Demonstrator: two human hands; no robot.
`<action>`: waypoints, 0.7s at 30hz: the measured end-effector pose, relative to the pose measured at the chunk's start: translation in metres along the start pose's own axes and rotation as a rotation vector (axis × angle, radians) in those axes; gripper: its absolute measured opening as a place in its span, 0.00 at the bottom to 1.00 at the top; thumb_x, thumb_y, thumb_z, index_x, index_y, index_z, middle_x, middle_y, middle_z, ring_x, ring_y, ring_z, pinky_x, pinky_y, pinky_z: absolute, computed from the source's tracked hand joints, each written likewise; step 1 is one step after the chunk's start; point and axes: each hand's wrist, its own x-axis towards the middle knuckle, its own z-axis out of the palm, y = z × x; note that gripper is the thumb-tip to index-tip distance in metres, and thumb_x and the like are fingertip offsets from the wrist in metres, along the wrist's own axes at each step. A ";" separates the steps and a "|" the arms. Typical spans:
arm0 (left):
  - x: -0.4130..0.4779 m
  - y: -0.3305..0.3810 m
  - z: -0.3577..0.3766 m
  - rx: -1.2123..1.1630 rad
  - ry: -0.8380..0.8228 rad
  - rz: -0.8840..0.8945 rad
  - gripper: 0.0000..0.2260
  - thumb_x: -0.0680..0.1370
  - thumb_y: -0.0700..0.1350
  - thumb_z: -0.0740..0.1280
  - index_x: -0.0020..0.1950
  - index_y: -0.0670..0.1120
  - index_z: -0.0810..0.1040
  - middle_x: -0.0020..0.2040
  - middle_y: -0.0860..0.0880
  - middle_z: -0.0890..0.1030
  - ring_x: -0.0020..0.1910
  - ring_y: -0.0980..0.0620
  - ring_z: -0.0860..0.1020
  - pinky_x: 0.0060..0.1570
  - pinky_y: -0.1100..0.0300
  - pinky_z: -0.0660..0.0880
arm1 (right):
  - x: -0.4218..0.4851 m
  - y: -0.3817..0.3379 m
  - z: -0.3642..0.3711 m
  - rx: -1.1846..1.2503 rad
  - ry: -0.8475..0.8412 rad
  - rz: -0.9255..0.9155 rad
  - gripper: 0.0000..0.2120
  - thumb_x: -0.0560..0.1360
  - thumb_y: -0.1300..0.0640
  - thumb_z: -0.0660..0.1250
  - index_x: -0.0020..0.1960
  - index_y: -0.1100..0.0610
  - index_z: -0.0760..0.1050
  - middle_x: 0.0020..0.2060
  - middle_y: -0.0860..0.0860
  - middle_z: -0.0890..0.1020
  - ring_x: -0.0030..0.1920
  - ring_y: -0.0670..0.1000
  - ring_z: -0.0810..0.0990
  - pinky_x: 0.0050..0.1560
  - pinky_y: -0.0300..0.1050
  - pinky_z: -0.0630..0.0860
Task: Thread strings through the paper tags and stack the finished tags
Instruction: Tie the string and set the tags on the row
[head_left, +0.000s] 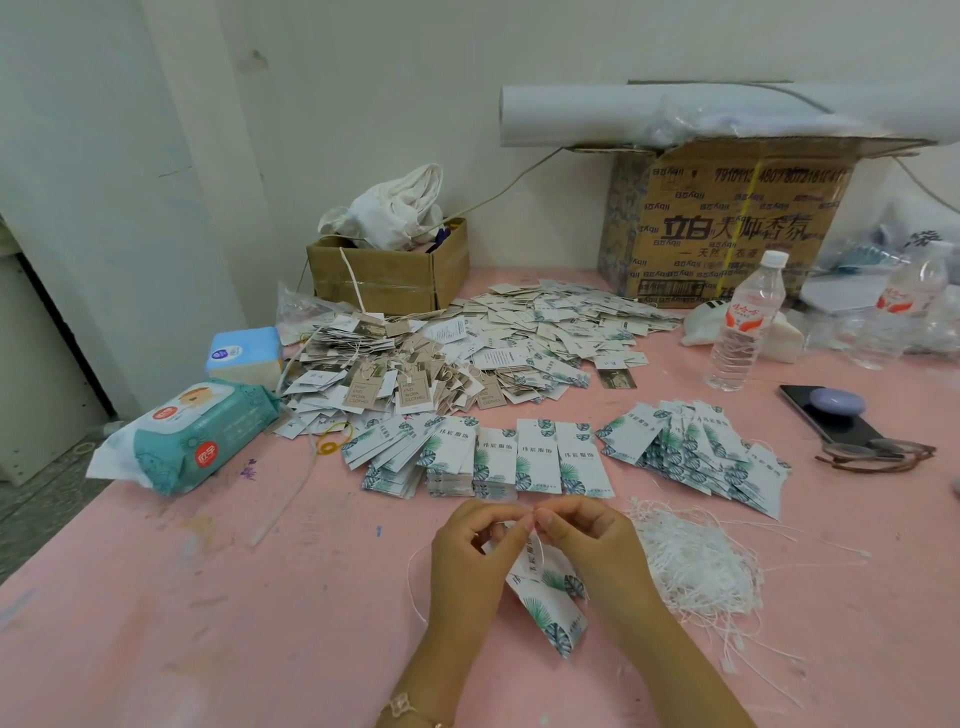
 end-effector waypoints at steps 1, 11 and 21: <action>0.000 0.001 0.000 -0.001 -0.001 0.003 0.05 0.70 0.44 0.76 0.40 0.55 0.85 0.40 0.52 0.82 0.35 0.60 0.73 0.38 0.69 0.70 | 0.000 0.000 0.000 0.003 -0.008 0.006 0.09 0.64 0.51 0.75 0.41 0.55 0.83 0.39 0.56 0.85 0.41 0.54 0.84 0.44 0.46 0.80; 0.000 0.010 -0.003 -0.118 -0.048 -0.056 0.02 0.64 0.52 0.75 0.34 0.55 0.85 0.37 0.53 0.83 0.35 0.61 0.77 0.35 0.67 0.69 | -0.004 -0.004 0.004 0.169 -0.127 0.130 0.14 0.64 0.49 0.76 0.41 0.58 0.81 0.41 0.64 0.82 0.41 0.60 0.79 0.47 0.59 0.75; 0.000 0.007 -0.005 -0.102 -0.060 -0.091 0.03 0.65 0.47 0.76 0.34 0.55 0.84 0.36 0.52 0.84 0.33 0.61 0.76 0.34 0.67 0.70 | -0.004 -0.004 0.002 0.153 -0.147 0.108 0.12 0.63 0.49 0.76 0.39 0.57 0.81 0.39 0.62 0.81 0.41 0.59 0.79 0.45 0.55 0.76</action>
